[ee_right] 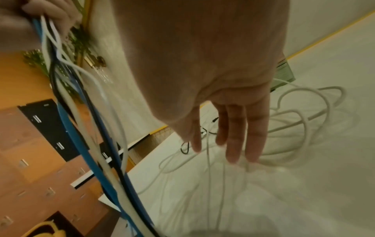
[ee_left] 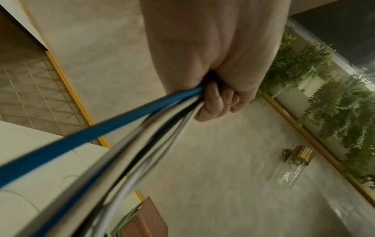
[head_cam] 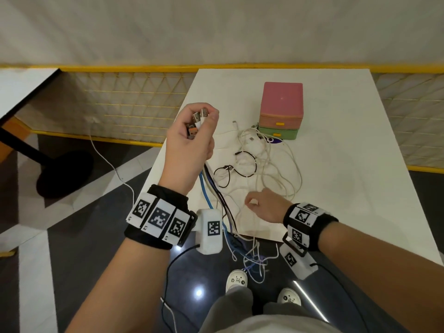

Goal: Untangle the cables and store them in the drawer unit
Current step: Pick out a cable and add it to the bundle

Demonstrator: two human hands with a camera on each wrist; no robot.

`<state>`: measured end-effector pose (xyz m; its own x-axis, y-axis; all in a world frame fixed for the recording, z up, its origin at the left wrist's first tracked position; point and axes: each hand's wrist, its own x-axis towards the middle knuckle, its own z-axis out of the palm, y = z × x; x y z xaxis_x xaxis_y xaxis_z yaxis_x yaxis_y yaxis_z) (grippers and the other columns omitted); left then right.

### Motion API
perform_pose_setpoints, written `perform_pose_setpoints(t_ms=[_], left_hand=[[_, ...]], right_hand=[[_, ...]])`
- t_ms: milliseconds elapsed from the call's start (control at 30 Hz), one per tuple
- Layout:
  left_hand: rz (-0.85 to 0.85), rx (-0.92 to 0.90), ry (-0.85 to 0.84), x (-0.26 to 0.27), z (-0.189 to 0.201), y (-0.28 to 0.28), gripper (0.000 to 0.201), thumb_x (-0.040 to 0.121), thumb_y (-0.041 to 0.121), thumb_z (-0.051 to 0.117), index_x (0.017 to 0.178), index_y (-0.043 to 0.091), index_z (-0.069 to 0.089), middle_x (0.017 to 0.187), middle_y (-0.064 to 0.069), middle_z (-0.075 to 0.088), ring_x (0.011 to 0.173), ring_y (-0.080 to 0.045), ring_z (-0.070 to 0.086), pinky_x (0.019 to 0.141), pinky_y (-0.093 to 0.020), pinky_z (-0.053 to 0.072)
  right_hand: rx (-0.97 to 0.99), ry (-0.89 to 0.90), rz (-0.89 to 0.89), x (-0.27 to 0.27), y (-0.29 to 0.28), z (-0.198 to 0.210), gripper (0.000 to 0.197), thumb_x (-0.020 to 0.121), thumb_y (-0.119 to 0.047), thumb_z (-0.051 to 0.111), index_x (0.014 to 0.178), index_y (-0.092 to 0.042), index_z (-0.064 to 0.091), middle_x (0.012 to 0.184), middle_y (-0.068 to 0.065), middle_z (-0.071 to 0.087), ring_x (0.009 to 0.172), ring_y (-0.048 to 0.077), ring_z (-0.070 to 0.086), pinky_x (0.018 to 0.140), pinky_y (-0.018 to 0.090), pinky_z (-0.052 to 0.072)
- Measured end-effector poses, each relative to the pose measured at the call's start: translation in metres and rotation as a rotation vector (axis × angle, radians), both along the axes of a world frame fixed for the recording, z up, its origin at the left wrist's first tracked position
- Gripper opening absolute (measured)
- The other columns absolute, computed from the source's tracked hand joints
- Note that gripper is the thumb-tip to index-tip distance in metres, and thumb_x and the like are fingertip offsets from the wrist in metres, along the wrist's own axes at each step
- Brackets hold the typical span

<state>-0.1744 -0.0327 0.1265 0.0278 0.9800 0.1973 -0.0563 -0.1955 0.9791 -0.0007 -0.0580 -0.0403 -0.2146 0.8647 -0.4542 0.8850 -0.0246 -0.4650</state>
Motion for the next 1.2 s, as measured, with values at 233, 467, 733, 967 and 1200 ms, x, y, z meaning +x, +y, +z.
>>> perform_pose_setpoints(t_ms=[233,467,733,967,1200], left_hand=[[-0.011,-0.009,0.056,-0.009,-0.003,0.003,0.007,0.099,0.015,0.057,0.094,0.019,0.06,0.065,-0.017,0.023,0.053,-0.029,0.018,0.046,-0.031,0.017],[0.02,-0.005,0.068,-0.021,-0.005,0.008,0.009,0.099,0.014,0.056,0.093,0.019,0.061,0.065,-0.021,0.02,0.054,-0.032,0.016,0.047,-0.034,0.016],[0.033,-0.004,0.053,-0.019,0.0,0.018,0.006,0.098,0.015,0.057,0.094,0.017,0.06,0.069,-0.02,0.02,0.053,-0.024,0.018,0.045,-0.027,0.019],[-0.045,-0.012,0.055,-0.002,-0.001,0.013,0.005,0.098,0.014,0.056,0.096,0.016,0.06,0.067,-0.017,0.02,0.049,-0.02,0.018,0.045,-0.026,0.018],[-0.351,0.031,0.042,0.028,0.008,-0.005,0.004,0.094,0.018,0.059,0.092,0.018,0.062,0.051,0.003,0.03,0.04,-0.012,0.024,0.044,-0.019,0.023]], right_hand=[[0.159,0.362,-0.27,-0.012,0.027,0.002,0.023,0.092,-0.008,0.057,0.113,-0.01,0.064,0.116,0.005,0.062,0.085,0.005,0.058,0.077,0.008,0.041],[0.347,0.827,-0.188,0.003,0.041,0.081,0.052,0.083,0.011,0.06,0.123,-0.022,0.06,0.133,-0.006,0.048,0.079,0.022,0.071,0.07,0.025,0.056],[-0.413,0.129,0.419,0.031,-0.021,0.039,0.016,0.085,-0.025,0.066,0.094,-0.014,0.073,0.082,0.001,0.072,0.063,0.006,0.062,0.065,0.025,0.054],[-0.136,-0.004,0.349,0.03,-0.008,0.042,0.02,0.088,-0.032,0.062,0.097,-0.015,0.062,0.094,0.005,0.07,0.067,0.011,0.061,0.064,0.027,0.049],[0.126,0.455,0.388,-0.022,0.002,0.056,0.052,0.082,-0.034,0.073,0.122,-0.014,0.046,0.109,-0.005,0.048,0.082,-0.007,0.051,0.075,0.008,0.039]])
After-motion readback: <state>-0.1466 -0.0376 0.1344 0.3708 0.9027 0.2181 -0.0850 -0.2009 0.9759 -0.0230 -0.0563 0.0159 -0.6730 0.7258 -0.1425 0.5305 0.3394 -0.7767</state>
